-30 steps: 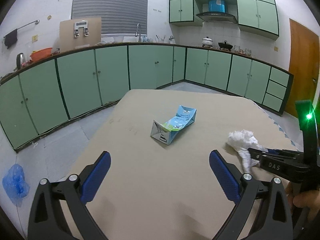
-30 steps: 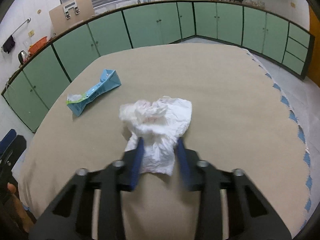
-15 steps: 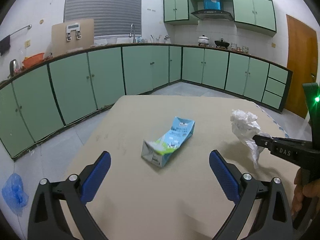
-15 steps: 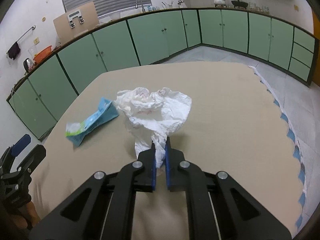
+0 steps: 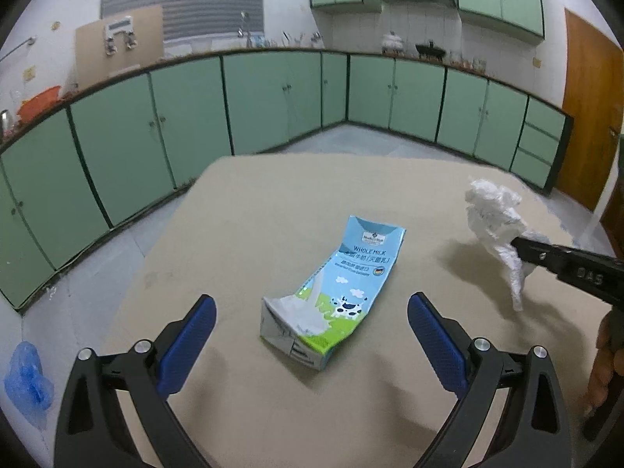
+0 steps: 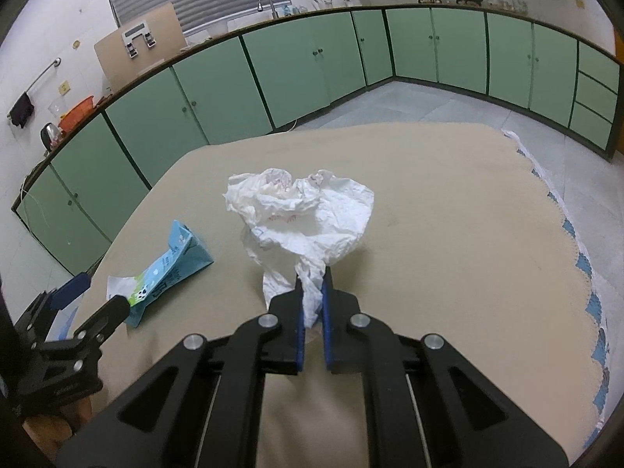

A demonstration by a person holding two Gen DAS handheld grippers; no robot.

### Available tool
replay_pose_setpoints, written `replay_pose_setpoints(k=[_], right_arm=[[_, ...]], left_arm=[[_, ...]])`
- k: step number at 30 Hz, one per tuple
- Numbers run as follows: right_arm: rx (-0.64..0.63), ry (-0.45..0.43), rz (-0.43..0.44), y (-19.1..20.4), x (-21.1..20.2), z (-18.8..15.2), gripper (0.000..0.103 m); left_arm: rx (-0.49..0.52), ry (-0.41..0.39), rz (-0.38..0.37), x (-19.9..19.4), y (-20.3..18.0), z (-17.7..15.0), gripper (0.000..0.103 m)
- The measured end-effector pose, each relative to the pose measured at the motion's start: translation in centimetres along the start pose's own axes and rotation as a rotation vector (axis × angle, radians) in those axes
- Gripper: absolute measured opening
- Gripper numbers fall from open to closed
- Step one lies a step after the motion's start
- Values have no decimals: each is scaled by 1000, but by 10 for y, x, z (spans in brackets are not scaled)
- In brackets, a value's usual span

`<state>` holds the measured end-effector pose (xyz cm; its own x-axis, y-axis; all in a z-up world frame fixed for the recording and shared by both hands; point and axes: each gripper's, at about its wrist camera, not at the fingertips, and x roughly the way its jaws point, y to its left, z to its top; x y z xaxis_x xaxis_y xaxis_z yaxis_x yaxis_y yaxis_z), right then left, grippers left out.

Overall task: Collect trash
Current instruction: 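Grasp the white tissue with the right gripper while the left approaches the milk carton, then grasp the blue-white milk carton with the left gripper and lift it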

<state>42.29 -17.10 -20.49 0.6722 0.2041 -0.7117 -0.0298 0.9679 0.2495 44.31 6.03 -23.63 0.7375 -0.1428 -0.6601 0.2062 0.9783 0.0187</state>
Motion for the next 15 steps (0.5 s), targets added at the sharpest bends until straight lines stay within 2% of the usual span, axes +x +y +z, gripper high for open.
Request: replay_pose_setpoints(k=[2, 3, 4, 6, 8, 15], right_arm=[[1, 4, -1, 0, 1, -1, 6], [2, 5, 0, 0, 0, -2, 6], [1, 7, 0, 0, 0, -2, 6], [1, 6, -1, 0, -2, -3, 6], [2, 5, -1, 1, -2, -2, 6], [0, -11, -1, 0, -14, -4, 6]], left_arm=[[8, 29, -12, 9, 1, 2, 93], [6, 51, -29, 13, 2, 2, 88], [3, 64, -36, 16, 3, 2, 65], [-3, 78, -40, 18, 7, 1, 62], [11, 77, -52, 14, 4, 0, 53], [-3, 31, -66, -17, -6, -9, 49]])
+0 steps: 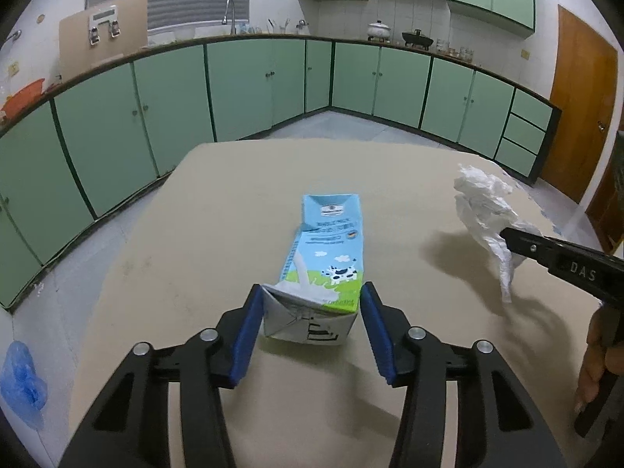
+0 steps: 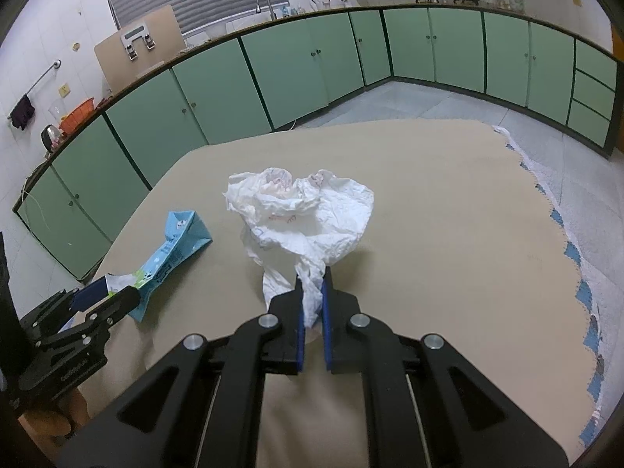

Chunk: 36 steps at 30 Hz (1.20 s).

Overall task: Collect trash
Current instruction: 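Grasp the blue-white milk carton with the left gripper and lift it, then drop the tissue into the black bin with the right gripper while the left drops the carton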

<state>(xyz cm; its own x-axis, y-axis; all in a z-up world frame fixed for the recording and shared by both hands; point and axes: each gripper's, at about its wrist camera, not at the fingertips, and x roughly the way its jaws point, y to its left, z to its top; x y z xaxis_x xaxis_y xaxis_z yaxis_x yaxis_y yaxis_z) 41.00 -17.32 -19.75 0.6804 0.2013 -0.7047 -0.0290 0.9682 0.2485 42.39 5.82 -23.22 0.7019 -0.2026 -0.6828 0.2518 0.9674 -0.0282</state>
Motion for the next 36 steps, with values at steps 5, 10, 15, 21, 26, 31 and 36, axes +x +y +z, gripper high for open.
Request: replay_pose_setpoints(k=[5, 10, 15, 21, 26, 31, 36], right_arm=[[2, -9, -2, -3, -15, -4, 6], [22, -30, -4, -9, -34, -1, 6], [22, -56, -7, -14, -62, -7, 6], [38, -80, -17, -24, -98, -16, 6], [49, -108, -36, -40, -138, -31, 6], [94, -106, -82, -81, -182, -59, 6], [166, -93, -177, -136, -222, -97, 6]], left_arm=[[-16, -8, -6, -12, -4, -1, 48], [1, -40, -27, -39, -18, 2, 48], [24, -74, -44, -68, -38, 4, 47], [39, -114, -77, -102, -58, 8, 45], [57, -144, -125, -128, -82, 6, 45], [88, -149, -204, -148, -120, 1, 45], [162, -143, -305, -157, -183, -9, 45]])
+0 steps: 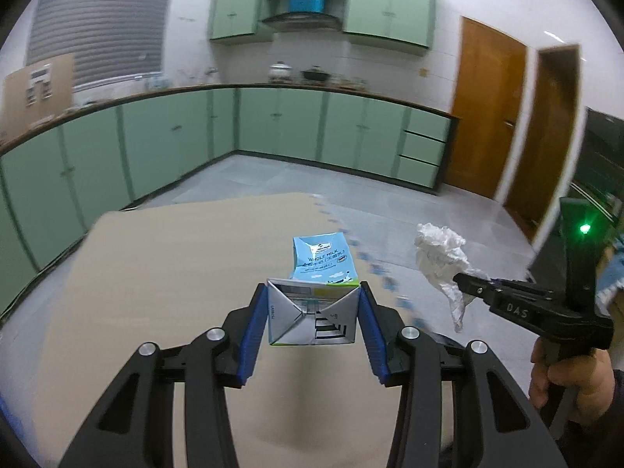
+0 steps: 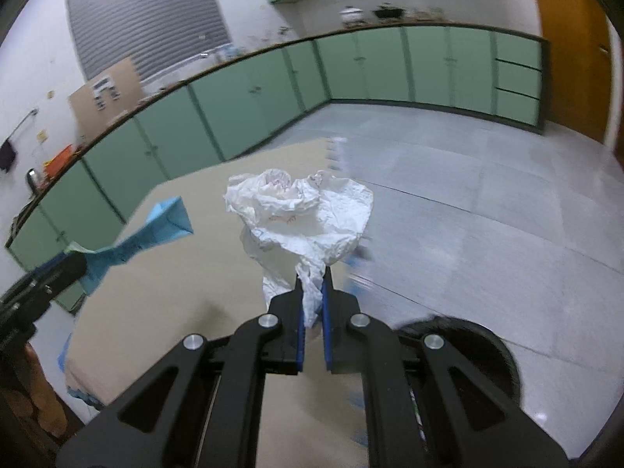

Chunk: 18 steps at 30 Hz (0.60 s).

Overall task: Collect trash
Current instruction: 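Drop the tissue into the black bin with the right gripper while the left drops the carton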

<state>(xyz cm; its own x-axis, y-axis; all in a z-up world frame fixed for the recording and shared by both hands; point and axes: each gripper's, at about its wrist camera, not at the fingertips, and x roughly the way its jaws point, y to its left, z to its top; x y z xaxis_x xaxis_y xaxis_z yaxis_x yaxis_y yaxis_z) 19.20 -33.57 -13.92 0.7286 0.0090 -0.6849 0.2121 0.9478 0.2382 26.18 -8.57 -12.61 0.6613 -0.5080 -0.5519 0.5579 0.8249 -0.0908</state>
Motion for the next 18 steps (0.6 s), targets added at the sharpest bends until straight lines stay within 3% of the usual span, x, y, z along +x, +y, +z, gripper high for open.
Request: replay_pose_setpoints(k=[7, 12, 18], right_arm=[[112, 75, -113, -90, -12, -45, 6], [173, 157, -149, -127, 5, -79, 6], [216, 230, -155, -148, 19, -106, 10]], left_arm=[[98, 39, -166, 29, -103, -3, 45], [142, 110, -251, 61, -161, -20, 45], [193, 213, -290, 96, -205, -54, 45]])
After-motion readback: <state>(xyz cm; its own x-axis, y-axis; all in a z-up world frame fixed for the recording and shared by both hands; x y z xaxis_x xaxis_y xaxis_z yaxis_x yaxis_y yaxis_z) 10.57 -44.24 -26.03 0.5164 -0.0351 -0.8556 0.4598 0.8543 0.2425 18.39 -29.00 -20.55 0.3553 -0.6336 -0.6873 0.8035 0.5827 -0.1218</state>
